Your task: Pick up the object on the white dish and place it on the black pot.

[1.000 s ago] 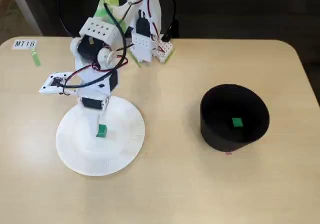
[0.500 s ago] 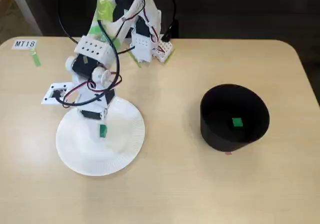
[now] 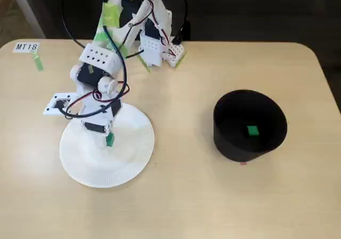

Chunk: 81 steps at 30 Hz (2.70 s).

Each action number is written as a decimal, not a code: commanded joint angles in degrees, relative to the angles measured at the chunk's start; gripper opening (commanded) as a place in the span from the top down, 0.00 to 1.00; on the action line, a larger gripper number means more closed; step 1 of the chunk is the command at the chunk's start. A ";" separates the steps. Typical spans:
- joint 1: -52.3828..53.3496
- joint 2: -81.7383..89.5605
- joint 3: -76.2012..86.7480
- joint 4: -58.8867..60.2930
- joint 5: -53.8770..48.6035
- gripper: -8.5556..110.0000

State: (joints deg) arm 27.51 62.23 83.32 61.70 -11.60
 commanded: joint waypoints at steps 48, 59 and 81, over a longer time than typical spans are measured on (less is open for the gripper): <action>-63.98 50.98 38.58 -41.13 -0.79 0.93; -65.92 43.42 38.58 -39.46 -6.59 0.93; -63.81 39.55 28.04 -29.27 -13.36 0.93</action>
State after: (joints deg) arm -37.79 101.43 118.39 29.00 -25.05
